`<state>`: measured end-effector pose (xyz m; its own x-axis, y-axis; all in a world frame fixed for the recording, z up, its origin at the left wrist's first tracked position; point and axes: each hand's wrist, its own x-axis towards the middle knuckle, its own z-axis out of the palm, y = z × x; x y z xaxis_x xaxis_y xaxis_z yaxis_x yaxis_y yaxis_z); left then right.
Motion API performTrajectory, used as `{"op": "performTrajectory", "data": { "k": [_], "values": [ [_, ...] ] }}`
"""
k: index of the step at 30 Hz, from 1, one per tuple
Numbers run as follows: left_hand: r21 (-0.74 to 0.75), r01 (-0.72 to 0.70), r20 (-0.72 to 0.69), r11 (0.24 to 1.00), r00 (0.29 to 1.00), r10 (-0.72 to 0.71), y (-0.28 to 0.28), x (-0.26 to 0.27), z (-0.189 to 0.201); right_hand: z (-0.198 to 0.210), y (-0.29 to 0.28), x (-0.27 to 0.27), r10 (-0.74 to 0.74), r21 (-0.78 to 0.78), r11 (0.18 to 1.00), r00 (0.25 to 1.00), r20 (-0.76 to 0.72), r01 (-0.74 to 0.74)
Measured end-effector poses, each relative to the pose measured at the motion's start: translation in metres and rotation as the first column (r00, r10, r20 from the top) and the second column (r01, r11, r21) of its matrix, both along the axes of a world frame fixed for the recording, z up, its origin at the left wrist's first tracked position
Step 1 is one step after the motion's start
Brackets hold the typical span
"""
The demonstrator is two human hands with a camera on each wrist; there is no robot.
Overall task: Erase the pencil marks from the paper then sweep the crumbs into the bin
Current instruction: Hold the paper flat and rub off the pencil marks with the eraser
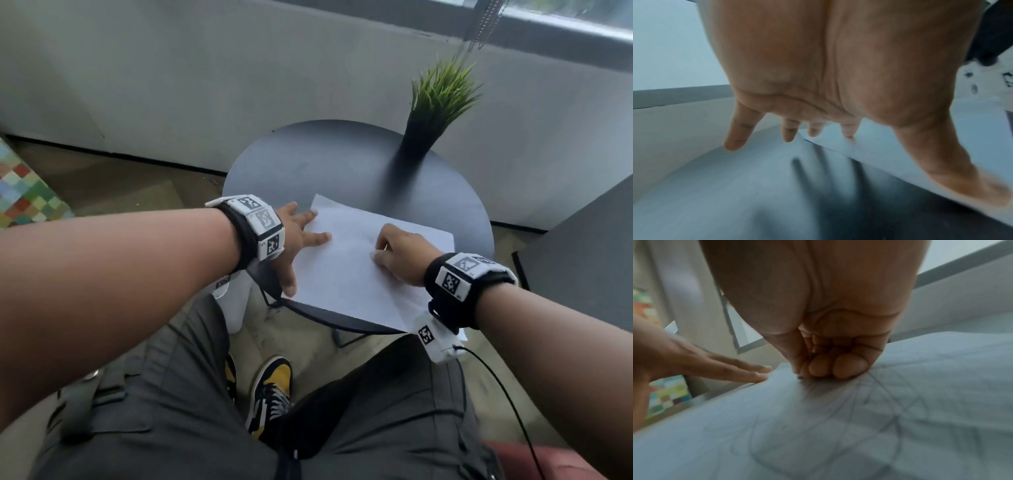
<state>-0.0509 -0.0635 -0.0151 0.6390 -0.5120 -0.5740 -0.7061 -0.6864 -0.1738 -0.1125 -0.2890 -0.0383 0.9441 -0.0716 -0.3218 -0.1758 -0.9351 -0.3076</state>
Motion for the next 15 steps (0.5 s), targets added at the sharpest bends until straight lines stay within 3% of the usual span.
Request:
{"op": "performTrajectory", "data": {
  "k": [3,7,9,13,15],
  "values": [
    [-0.082,-0.022,-0.006,0.996,1.000,0.021,-0.006,-0.002,0.005,-0.004,0.004,-0.002,-0.075,0.021,0.997,0.997,0.015,0.075],
    [-0.254,-0.145,-0.051,0.956,0.989,0.136,-0.016,-0.030,-0.019,-0.003,0.012,-0.004,-0.095,0.008,0.995,0.995,0.020,0.095],
    [-0.299,-0.182,-0.052,0.937,0.983,0.174,-0.016,-0.037,-0.033,0.000,0.015,-0.009,-0.010,0.008,1.000,1.000,0.004,0.010],
    [-0.300,-0.146,-0.048,0.943,0.989,0.138,-0.010,-0.031,-0.042,0.001,0.032,-0.018,0.318,0.001,0.948,0.946,-0.064,-0.318],
    [-0.289,-0.136,-0.042,0.948,0.991,0.129,-0.009,-0.027,-0.038,0.000,0.031,-0.007,0.287,-0.006,0.958,0.958,-0.018,-0.287]
  ]
}}
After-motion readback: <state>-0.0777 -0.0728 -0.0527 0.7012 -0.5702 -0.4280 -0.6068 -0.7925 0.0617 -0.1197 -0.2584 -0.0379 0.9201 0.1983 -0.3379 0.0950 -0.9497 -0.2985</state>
